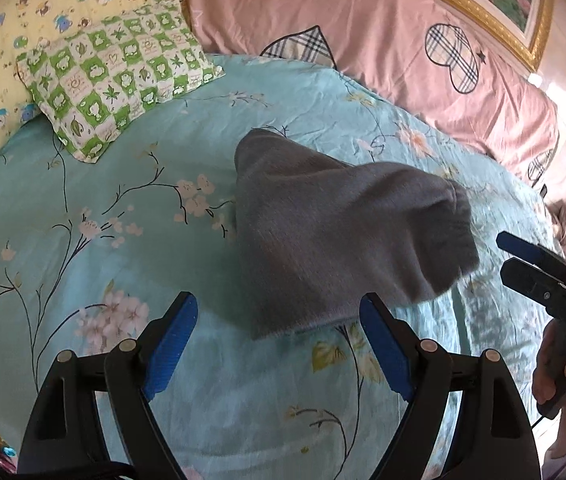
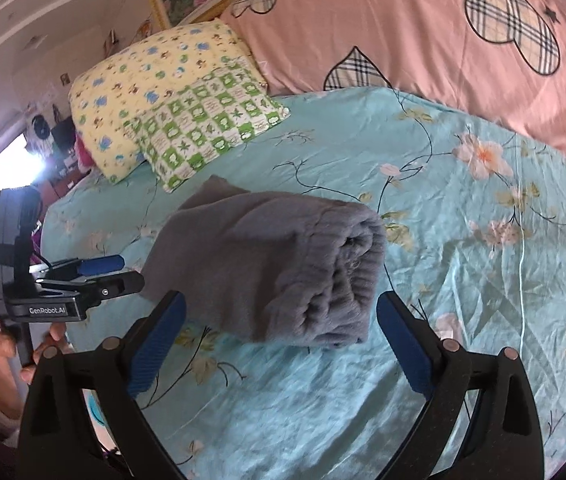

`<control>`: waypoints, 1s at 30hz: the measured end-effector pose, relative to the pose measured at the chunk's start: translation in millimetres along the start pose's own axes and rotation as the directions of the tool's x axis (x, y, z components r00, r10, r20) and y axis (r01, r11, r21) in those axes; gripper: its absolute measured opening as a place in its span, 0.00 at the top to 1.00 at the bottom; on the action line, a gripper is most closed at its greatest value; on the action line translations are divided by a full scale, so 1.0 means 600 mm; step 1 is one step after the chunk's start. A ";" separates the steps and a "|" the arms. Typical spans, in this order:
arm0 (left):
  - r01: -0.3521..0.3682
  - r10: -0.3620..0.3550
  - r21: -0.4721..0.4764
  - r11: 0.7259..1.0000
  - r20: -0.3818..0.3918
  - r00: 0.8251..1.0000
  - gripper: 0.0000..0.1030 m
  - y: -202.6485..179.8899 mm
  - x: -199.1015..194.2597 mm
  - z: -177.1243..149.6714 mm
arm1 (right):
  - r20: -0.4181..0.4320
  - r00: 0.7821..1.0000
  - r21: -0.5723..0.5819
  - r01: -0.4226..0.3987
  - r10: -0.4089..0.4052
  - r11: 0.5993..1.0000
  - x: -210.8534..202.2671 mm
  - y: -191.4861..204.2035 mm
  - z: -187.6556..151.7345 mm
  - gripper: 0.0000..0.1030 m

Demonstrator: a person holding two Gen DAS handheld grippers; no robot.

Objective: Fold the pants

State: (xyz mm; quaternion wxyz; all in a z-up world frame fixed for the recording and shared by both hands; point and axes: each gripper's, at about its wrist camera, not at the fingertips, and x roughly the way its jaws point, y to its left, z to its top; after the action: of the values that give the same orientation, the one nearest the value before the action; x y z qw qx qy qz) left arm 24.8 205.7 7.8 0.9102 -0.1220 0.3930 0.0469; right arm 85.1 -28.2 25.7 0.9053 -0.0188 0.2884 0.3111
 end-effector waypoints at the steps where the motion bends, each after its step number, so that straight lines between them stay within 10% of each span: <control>1: -0.012 0.012 0.010 1.000 0.004 1.000 0.19 -0.004 -0.003 -0.002 | 0.002 1.000 -0.009 0.000 0.000 1.000 -0.002 0.004 -0.002 0.06; 30: -0.103 0.097 0.116 0.988 0.057 0.994 0.18 -0.030 -0.028 -0.043 | 0.002 0.998 -0.106 0.063 -0.063 0.992 -0.011 0.046 -0.050 0.01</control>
State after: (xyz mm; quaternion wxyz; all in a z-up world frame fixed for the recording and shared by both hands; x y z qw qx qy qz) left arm -1.7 181.7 6.5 0.9221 -0.0465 0.3774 0.0720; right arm 49.8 -15.8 8.0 0.9123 -0.0760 0.2715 0.2971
